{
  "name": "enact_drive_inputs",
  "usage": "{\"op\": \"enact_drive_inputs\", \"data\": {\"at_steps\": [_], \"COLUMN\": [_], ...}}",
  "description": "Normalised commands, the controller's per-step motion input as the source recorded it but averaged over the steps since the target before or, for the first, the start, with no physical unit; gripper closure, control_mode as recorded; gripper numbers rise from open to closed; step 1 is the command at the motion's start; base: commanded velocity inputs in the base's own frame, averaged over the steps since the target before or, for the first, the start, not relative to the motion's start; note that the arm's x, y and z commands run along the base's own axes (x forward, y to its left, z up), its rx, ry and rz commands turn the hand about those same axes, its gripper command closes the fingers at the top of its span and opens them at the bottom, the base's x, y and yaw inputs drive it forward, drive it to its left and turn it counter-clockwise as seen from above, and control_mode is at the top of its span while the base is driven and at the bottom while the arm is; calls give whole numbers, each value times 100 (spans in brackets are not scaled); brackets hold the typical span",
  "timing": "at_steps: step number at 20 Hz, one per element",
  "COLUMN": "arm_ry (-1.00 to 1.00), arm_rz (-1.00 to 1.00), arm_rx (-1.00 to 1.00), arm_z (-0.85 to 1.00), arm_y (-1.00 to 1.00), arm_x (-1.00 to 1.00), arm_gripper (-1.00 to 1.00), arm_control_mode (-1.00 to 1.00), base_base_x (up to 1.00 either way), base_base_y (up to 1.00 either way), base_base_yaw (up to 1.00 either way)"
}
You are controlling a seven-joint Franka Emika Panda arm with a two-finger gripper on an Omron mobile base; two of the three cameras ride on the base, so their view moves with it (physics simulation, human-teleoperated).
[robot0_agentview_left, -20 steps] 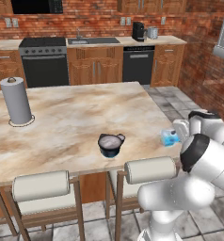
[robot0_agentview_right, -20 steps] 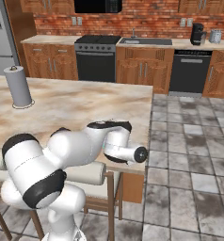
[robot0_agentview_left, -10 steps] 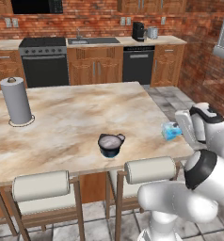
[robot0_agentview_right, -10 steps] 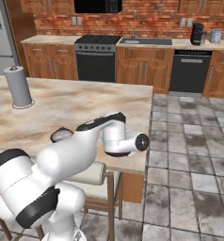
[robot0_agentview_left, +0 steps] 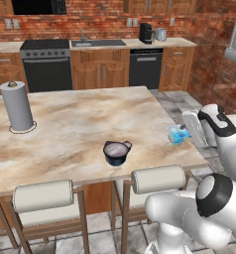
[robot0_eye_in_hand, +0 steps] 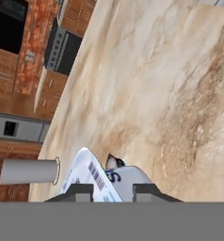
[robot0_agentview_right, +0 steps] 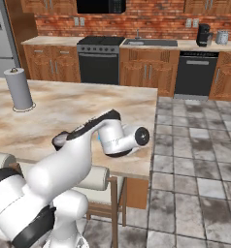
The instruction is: Stack the yogurt containers by placing the smaller containers on top of the larger containers.
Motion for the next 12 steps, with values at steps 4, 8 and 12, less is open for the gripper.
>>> {"op": "enact_drive_inputs", "data": {"at_steps": [4,8,12], "arm_ry": [0,0,0], "arm_rz": [0,0,0], "arm_rx": [0,1,2], "arm_z": [16,14,12], "arm_y": [39,43,42], "arm_x": [-14,-11,-14], "arm_gripper": [100,100,100], "arm_control_mode": [-100,-100,-100], "base_base_x": [0,0,0], "base_base_y": [0,0,0], "base_base_yaw": [0,0,0]}}
